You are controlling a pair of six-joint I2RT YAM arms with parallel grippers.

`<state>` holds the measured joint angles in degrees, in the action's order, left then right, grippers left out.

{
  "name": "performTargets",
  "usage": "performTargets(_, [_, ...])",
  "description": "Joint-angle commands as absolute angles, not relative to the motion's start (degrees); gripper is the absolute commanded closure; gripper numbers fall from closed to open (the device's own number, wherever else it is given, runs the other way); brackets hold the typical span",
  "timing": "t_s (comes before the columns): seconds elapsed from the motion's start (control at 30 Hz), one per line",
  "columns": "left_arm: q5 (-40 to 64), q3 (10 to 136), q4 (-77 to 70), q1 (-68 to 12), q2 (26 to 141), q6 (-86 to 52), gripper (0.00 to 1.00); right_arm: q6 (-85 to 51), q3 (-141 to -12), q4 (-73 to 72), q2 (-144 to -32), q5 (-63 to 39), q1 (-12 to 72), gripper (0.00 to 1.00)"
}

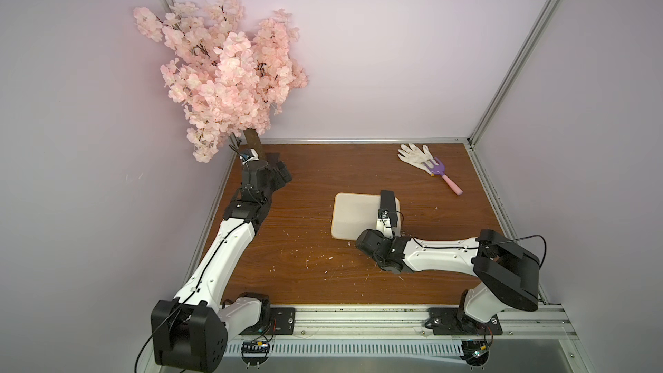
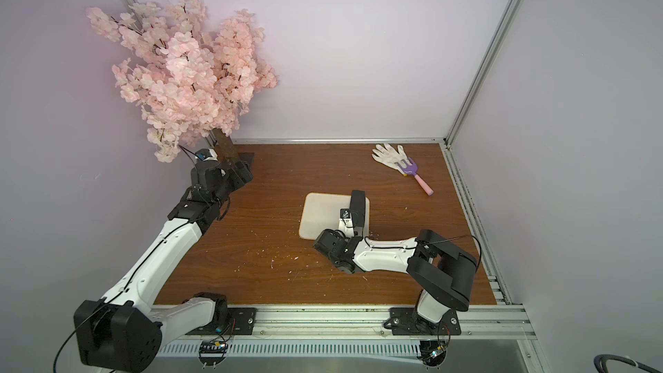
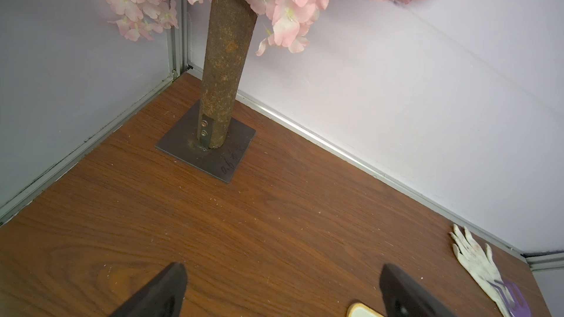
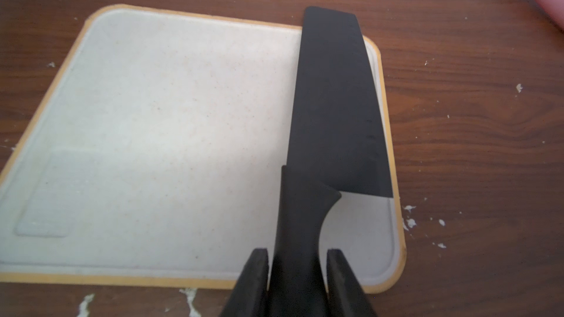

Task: Align the knife with the edge of the cutting board
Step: Move the knife to the edge of the cutting board.

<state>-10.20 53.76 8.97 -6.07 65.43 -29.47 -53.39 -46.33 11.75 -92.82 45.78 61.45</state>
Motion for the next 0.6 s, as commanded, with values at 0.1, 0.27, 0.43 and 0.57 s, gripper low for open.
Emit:
performTargets(0.1, [-11.12, 53.51, 9.71, -5.45, 65.18, -28.42, 0.00, -55.01, -48.70, 15.24, -90.34, 52.00, 63.24, 0.97])
performTargets(0.27, [-11.07, 53.48, 9.76, -5.45, 65.20, -28.50, 0.00, -57.38, -49.71, 17.60, -91.03, 53.46, 65.26, 1.00])
performTargets(0.43, [-11.03, 53.36, 9.76, -5.45, 65.21, -28.48, 0.00, -59.80, -51.19, 19.38, -93.61, 53.64, 66.73, 1.00])
performTargets(0.57, [-10.90, 53.35, 9.76, -5.45, 65.44, -28.49, 0.00, -60.81, -50.42, 18.94, -94.89, 52.80, 66.85, 1.00])
